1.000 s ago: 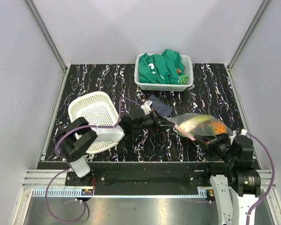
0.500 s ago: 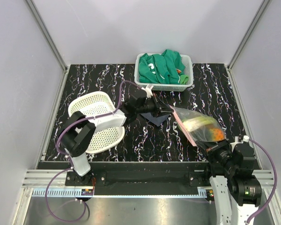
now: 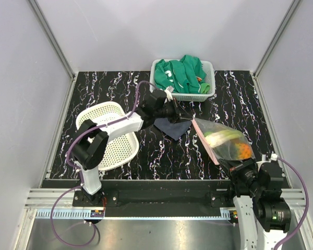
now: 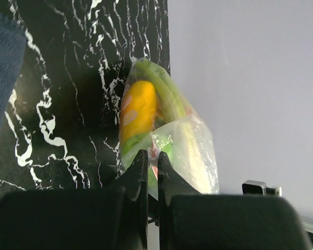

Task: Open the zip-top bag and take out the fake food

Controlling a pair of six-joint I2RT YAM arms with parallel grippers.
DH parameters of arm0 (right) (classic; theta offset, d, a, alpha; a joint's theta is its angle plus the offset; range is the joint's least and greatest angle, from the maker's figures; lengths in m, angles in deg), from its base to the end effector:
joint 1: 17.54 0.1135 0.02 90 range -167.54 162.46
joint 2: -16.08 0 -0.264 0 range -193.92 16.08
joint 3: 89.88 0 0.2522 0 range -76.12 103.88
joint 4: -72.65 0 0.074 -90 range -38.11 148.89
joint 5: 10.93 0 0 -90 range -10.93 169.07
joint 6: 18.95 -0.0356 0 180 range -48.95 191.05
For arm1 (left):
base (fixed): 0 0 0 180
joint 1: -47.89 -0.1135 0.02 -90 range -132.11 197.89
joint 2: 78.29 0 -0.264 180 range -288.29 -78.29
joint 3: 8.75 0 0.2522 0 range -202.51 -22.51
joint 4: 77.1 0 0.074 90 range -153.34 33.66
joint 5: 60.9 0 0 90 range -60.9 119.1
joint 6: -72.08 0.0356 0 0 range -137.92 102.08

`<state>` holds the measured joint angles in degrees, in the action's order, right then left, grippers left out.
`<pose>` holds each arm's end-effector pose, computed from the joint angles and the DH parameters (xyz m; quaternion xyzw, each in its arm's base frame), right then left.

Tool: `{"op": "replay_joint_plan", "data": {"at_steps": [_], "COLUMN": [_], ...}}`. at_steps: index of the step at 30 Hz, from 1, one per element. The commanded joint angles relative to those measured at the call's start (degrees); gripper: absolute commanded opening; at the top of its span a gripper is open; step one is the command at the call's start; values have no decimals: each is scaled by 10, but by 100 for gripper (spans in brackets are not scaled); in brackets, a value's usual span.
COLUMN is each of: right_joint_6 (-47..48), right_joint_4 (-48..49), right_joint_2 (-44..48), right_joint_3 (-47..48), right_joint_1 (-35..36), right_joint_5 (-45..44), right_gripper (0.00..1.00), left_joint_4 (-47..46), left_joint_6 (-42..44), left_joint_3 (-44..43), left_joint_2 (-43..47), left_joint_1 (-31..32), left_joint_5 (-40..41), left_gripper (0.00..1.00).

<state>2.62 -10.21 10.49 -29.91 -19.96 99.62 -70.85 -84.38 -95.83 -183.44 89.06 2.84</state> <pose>-0.0010 0.0125 0.2930 0.4158 0.7419 0.4027 0.3385 0.3098 -0.2918 0.2465 -0.0589 0.8253 -0.5389 0.1578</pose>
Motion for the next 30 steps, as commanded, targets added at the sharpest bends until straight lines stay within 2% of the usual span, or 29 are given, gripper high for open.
{"op": "replay_joint_plan", "data": {"at_steps": [1, 9, 13, 15, 19, 20, 24, 27, 30], "right_joint_6": [22, 47, 90, 139, 278, 302, 403, 457, 484], "right_joint_4": [-19, -32, -9, -7, -22, -17, 12, 23, 24], "right_joint_2": [14, 37, -5, -20, -91, -109, -212, -289, -346], "right_joint_3": [-2, -31, -46, -36, 21, 45, 106, 158, 198], "right_joint_1": [1, 1, 1, 1, 1, 1, 1, 1, 4], "right_joint_5": [5, 20, 51, 47, 13, 14, 42, 54, 72], "right_gripper": [0, 0, 0, 18, 41, 51, 70, 78, 80], "left_joint_4": [37, 52, 37, 36, 36, 32, 24, 24, 22], "left_joint_6": [70, 100, 92, 95, 106, 106, 97, 92, 87], "left_joint_3": [-60, -81, -61, -50, -24, -13, 4, 4, 0], "left_joint_2": [0, 28, 51, 69, 116, 121, 140, 143, 146], "left_joint_1": [-35, -37, -32, -24, -7, 0, 22, 41, 59], "left_joint_5": [68, 87, 78, 85, 103, 110, 123, 130, 136], "left_gripper": [0, 0, 0, 0, 0, 0, 0, 0, 0]}}
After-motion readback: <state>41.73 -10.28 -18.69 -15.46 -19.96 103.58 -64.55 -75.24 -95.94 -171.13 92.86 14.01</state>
